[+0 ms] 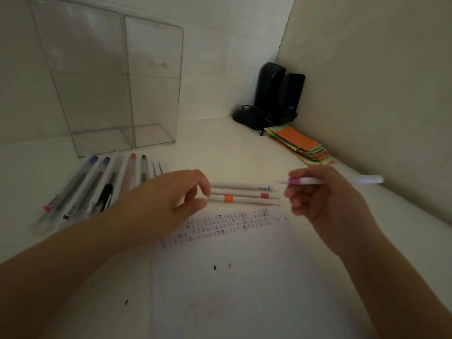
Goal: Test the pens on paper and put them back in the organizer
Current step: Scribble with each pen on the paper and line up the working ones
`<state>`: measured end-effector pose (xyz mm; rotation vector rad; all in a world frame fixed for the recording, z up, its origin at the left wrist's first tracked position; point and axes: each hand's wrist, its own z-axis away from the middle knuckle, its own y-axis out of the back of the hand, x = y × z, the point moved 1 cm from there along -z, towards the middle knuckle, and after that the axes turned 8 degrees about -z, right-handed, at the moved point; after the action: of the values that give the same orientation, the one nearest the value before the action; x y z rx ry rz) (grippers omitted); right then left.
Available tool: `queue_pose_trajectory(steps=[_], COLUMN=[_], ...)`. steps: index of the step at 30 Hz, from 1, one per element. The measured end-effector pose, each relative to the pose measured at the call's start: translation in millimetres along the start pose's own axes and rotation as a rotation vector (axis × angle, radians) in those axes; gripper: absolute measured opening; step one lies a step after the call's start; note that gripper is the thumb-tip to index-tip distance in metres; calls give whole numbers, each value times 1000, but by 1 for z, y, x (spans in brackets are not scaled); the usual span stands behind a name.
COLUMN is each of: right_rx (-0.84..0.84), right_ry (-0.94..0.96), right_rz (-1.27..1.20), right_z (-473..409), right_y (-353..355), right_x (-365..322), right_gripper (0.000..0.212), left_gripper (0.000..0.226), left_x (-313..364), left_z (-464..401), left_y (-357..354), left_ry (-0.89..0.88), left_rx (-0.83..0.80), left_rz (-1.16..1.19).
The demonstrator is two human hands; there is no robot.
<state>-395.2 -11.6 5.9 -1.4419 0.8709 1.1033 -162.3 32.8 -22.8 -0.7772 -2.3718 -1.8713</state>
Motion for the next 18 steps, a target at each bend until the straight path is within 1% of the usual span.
queue_pose_trajectory(steps=[2,4,6,8,10,12,14,16,18], right_rx=[59,-23,-177,-309,-374,-382,-372,-356,-337], right_ry=[45,33,-4,-55,-110,-134,-126,-77,2], right_rz=[131,231,307,380,459,527,575,614,589], right_z=[0,5,12,21,27,28,26,24,25], right_y=[5,-2,-19,-40,-61,-79,-93,-98,-98], right_x=[-7,-11,-14,-9,4,22,40,55,66], right_gripper=[30,21,14,13,20,23,23,24,23], left_gripper=[13,9,7,10,8,1,19,34,42], left_x=[-11,-13,-16,-19,-18,-16,-15,-19,-24], left_z=[0,0,-1,-2,-2,-3,-4,-6,-7], left_y=[0,-1,-3,-6,-10,-14,-17,-18,-16], left_ry=[-50,-112,-163,-160,-153,-139,-143,-149,-148], left_rx=[-138,-222,-196,-161,-130,-118,-118,-122,-128], left_rz=[-40,-52,-84,-100,-108,-171,-236,-185,-103])
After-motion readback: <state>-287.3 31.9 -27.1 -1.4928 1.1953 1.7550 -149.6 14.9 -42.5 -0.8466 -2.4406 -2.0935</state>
